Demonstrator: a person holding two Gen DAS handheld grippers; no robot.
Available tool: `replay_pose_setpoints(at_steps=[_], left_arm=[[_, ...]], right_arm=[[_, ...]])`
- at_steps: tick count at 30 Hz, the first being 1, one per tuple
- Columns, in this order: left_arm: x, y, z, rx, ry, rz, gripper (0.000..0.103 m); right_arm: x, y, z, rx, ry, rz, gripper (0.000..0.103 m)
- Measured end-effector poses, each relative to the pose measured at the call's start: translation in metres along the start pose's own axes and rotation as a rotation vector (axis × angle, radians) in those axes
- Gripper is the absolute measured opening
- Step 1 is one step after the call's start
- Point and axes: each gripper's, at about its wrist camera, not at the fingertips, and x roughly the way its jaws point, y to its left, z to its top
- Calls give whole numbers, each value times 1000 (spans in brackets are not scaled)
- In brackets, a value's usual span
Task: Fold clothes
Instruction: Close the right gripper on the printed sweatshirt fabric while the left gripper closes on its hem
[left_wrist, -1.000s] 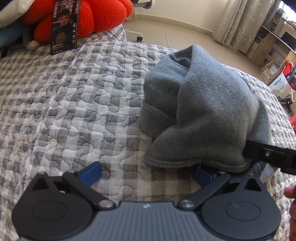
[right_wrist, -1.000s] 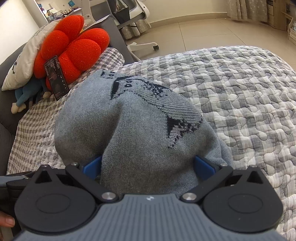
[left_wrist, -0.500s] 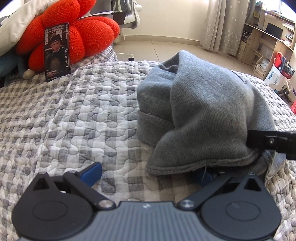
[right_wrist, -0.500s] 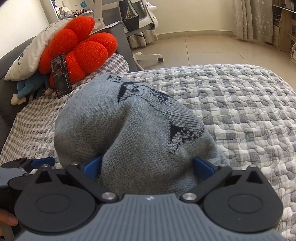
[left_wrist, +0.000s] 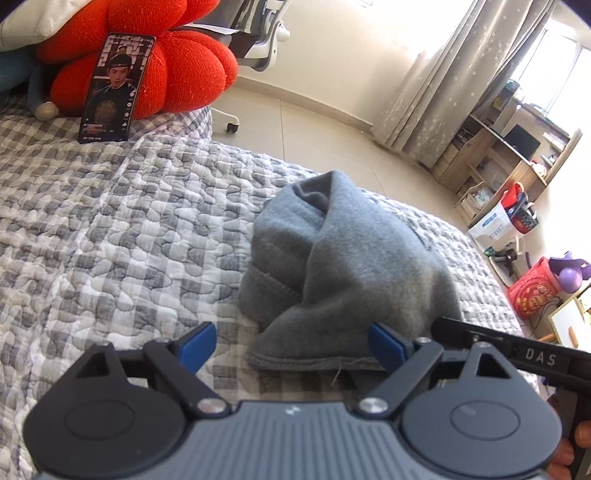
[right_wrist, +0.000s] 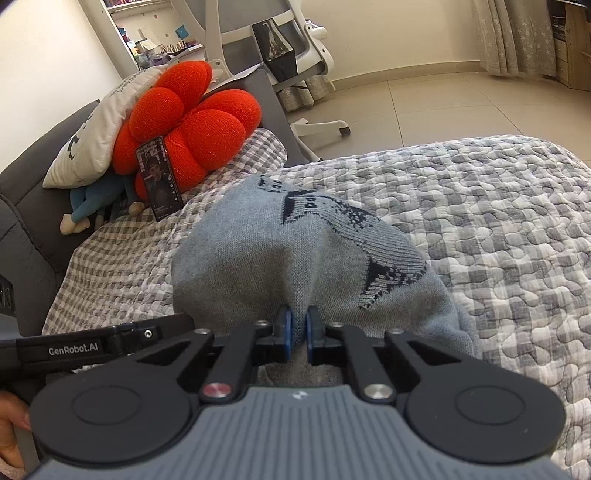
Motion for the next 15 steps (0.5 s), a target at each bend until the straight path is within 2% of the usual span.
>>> replay_pose_setpoints(at_steps=[3, 11, 15], left_arm=[[-1, -2, -1, -1, -8, -22, 86], [2, 1, 0, -3, -7, -2, 86], [2, 4, 2, -3, -40, -3, 86]], right_arm=[[-4, -1, 2, 22, -27, 4, 8], [-12, -15, 15, 84, -109, -45, 6], [-13, -20, 16, 105, -118, -65, 6]])
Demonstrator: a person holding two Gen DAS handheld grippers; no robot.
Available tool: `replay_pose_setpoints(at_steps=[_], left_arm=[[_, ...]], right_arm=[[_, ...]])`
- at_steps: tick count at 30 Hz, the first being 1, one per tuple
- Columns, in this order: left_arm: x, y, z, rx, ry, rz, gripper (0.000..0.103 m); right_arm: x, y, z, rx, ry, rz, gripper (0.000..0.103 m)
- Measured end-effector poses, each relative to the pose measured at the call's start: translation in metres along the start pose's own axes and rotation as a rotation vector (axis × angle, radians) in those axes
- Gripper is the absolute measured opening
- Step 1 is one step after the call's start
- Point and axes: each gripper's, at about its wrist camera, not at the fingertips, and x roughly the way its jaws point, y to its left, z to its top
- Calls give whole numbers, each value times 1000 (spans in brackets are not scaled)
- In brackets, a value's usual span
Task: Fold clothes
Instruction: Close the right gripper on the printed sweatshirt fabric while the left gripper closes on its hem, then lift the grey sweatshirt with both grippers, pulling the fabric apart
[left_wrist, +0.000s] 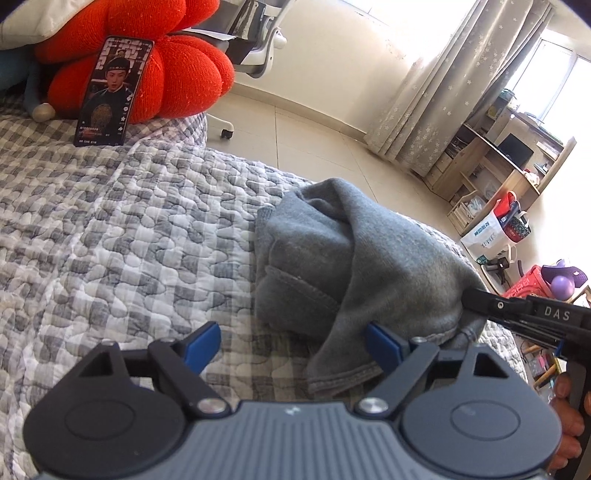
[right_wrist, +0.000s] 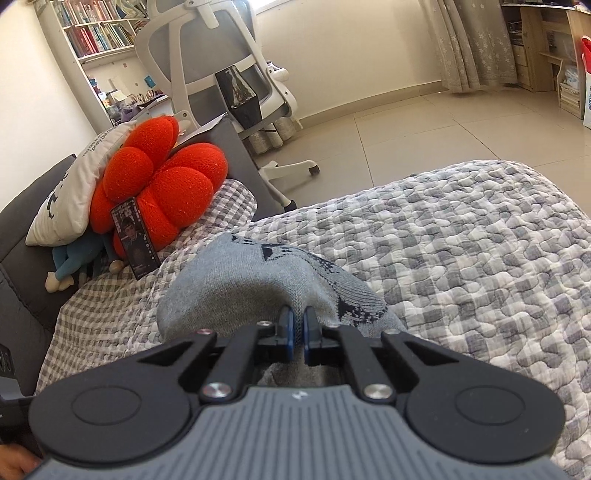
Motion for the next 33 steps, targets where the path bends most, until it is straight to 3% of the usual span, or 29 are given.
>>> replay_pose_setpoints(at_steps=[6, 11, 15, 17, 18, 19, 20, 22, 26, 29, 31, 33], left_arm=[[8, 16, 5, -77, -31, -1, 77], [21, 31, 6, -194, -16, -10, 60], [28, 33, 5, -263, -7, -51, 59], [30, 29, 5, -274, -13, -60, 59], [32, 27, 5, -277, -16, -62, 59], [33, 24, 5, -280, -20, -64, 59], [35, 21, 5, -276, -23, -59, 59], [39, 13, 5, -236, -38, -27, 54], [49, -5, 10, -146, -74, 20, 15], [50, -16, 15, -98, -130, 41, 10], [46, -24, 20, -43, -198, 65, 9], [40, -32, 24, 25, -267, 80, 9]], right_arm=[[1, 1, -1, -12, 6, -2, 6], [4, 1, -3, -32, 30, 11, 7], [4, 1, -3, -37, 30, 35, 16], [4, -1, 0, -30, 20, 38, 29], [3, -2, 1, -25, 9, 34, 49], [2, -3, 2, -20, -5, 31, 58], [3, -5, 3, -15, -12, 36, 59], [5, -7, 4, -1, -13, 53, 59], [19, -9, 3, 44, 28, 88, 59], [27, -10, 1, 61, 65, 107, 57], [31, -10, -1, 68, 91, 136, 24], [33, -14, -3, 111, 123, 188, 13]])
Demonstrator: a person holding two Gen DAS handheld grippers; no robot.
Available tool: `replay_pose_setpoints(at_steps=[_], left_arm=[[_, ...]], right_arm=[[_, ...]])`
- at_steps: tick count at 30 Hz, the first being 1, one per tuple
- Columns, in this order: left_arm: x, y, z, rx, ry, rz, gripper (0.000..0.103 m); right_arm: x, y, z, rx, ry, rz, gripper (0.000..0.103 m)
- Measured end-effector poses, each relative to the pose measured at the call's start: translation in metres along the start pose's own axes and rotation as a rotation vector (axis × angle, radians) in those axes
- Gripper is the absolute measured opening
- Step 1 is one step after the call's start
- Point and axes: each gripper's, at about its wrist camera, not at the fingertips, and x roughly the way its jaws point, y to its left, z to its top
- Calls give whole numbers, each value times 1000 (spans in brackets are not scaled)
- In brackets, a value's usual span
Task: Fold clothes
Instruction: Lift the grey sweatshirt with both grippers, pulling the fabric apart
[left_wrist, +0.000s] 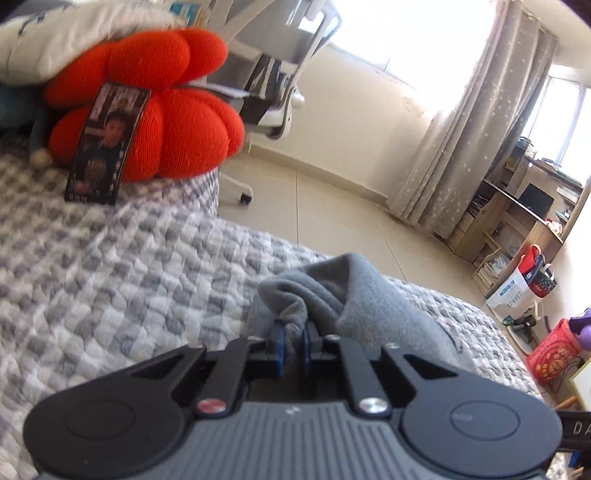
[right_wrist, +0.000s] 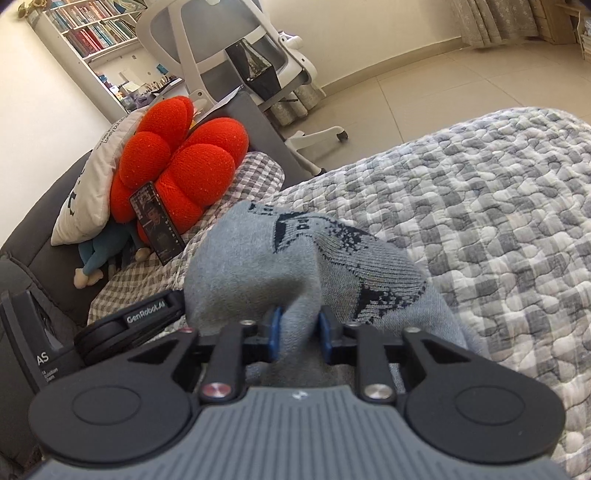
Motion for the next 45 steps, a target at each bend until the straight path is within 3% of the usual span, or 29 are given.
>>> replay_pose_setpoints(at_steps=[3, 12, 15, 18, 20, 22, 26, 29, 33, 34, 35, 37, 39, 41, 42, 43, 45], left_arm=[[-7, -10, 8, 84, -91, 0, 9], [-14, 0, 17, 47, -50, -42, 10], [-17, 4, 18, 34, -37, -51, 10], [-24, 7, 17, 45, -26, -54, 22], [-30, 9, 16, 51, -30, -52, 41], [-37, 13, 18, 39, -38, -67, 50], [-41, 10, 22, 16, -43, -148, 62], [-28, 2, 19, 39, 12, -166, 65], [-7, -7, 7, 93, 81, -139, 63], [-4, -9, 4, 105, 90, -134, 54], [-2, -9, 1, 113, 102, -138, 36], [-4, -9, 0, 122, 116, -152, 20], [-8, -11, -1, 135, 125, -162, 14], [-16, -11, -1, 154, 122, -169, 13], [-20, -11, -2, 163, 119, -172, 13], [-23, -10, -3, 170, 119, -174, 12], [-30, -8, -3, 179, 118, -185, 11]], right_arm=[[-1, -6, -1, 64, 44, 79, 11], [2, 8, -13, 121, 182, 258, 11], [10, 23, -23, 86, 236, 274, 11], [17, 37, -33, 41, 280, 270, 11], [19, 44, -36, 9, 289, 258, 11], [19, 46, -36, -1, 294, 250, 11], [20, 45, -38, 12, 316, 245, 10], [21, 46, -43, 6, 332, 240, 10], [17, 48, -48, -10, 333, 231, 11], [18, 50, -47, -13, 329, 227, 11], [17, 51, -45, -16, 322, 222, 12], [10, 48, -41, -1, 309, 224, 15], [-1, 39, -36, 30, 296, 241, 17], [-13, 31, -31, 47, 259, 248, 31], [-19, 28, -27, 50, 236, 247, 47], [-27, 24, -25, 53, 212, 248, 53], [-39, 13, -21, 67, 172, 256, 55]])
